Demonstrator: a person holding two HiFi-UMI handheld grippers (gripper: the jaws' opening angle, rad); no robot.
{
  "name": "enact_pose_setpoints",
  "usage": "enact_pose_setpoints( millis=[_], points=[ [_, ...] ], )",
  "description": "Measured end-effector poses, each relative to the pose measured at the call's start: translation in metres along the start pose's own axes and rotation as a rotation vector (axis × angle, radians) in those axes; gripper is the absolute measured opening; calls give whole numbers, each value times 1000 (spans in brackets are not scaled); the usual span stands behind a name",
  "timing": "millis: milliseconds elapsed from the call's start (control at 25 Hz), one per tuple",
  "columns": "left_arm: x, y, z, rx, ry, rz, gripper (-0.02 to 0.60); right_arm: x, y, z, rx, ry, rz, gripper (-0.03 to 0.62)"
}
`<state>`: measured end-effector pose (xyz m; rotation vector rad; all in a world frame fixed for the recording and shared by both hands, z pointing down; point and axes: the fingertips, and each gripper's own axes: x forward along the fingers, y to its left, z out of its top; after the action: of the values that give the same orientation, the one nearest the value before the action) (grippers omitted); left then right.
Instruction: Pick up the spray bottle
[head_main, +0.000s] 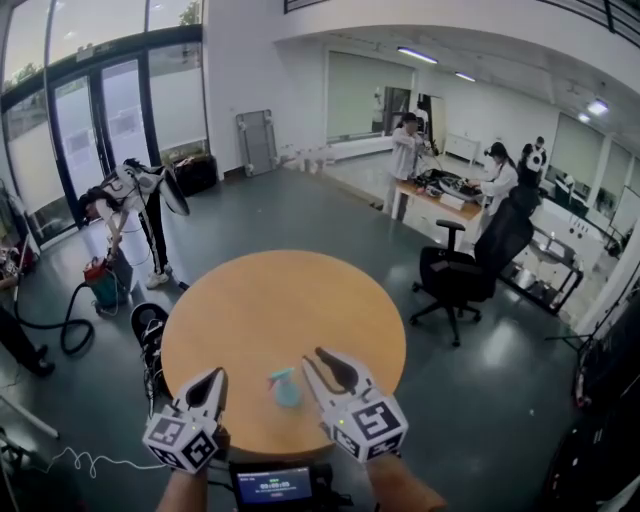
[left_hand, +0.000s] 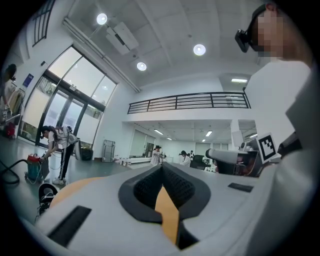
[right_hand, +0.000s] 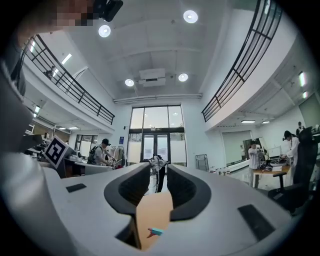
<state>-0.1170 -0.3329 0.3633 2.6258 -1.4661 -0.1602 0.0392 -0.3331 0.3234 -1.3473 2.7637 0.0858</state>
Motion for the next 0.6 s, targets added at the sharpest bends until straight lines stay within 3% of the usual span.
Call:
enact_pose_setpoints(
  millis=[320, 440, 520, 600],
  points=[
    [25, 11, -10, 8, 27, 47, 5, 19, -33, -19, 65, 35, 4, 117],
    [35, 29, -15, -11, 28, 47, 5, 35, -31, -31, 44, 51, 36, 166],
    [43, 34, -24, -40, 47, 25, 67, 41, -31, -42, 39, 86, 41, 187],
    [48, 35, -33, -46, 69, 11, 71, 39, -34, -49, 56, 110, 30, 196]
  ],
)
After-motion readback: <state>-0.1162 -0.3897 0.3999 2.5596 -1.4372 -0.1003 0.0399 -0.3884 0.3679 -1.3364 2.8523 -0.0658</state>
